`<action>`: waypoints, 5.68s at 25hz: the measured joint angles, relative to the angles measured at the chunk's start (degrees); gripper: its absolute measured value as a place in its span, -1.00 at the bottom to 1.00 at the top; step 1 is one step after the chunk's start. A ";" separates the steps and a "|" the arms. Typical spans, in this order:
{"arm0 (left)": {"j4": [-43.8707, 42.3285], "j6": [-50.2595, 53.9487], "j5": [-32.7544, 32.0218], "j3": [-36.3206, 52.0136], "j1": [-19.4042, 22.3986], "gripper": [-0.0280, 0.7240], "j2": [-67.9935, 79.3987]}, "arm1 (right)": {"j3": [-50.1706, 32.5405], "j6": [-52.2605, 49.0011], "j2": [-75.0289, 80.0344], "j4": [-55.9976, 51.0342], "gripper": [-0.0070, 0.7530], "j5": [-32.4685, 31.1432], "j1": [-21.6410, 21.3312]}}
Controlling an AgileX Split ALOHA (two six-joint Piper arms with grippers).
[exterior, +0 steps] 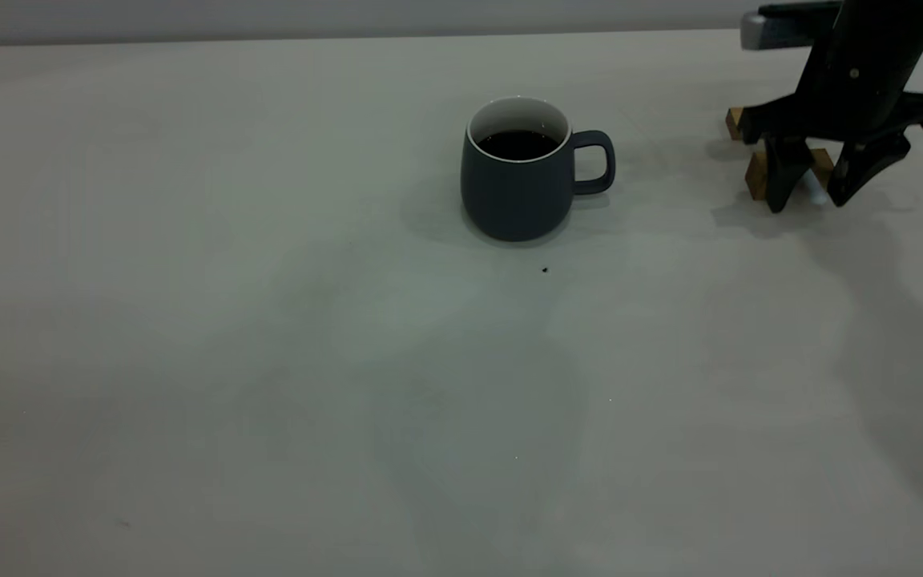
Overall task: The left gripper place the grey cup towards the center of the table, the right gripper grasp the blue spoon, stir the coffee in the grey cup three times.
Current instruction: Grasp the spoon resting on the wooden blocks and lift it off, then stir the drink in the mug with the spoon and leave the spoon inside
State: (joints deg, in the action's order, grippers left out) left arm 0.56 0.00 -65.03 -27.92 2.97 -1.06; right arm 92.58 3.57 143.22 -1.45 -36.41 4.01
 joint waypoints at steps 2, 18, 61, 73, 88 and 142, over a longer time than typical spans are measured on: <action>0.00 0.00 0.00 0.00 0.00 0.63 0.00 | 0.00 0.00 0.11 0.00 0.52 0.51 -0.04; 0.00 0.00 0.00 0.00 0.00 0.63 0.00 | 0.02 -3.26 0.11 6.36 -0.66 -0.95 -0.22; 0.00 0.00 0.00 0.00 0.00 0.63 -0.02 | 0.02 -31.89 -8.16 -94.52 -0.69 -30.15 3.94; 0.00 0.00 0.00 0.00 0.00 0.63 -0.02 | 0.02 -44.87 1.22 -94.53 -0.69 -28.76 3.94; 0.00 0.00 0.00 0.00 0.00 0.63 -0.02 | 0.02 -44.37 7.12 -99.17 -0.69 -29.16 6.24; 0.00 0.00 0.00 0.00 0.00 0.63 -0.02 | 5.72 -37.17 8.63 -98.22 -0.69 -23.53 3.99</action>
State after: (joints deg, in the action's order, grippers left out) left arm 0.56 0.00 -65.03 -27.92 2.97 -1.08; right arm 98.31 -33.60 151.85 -99.66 -59.93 8.00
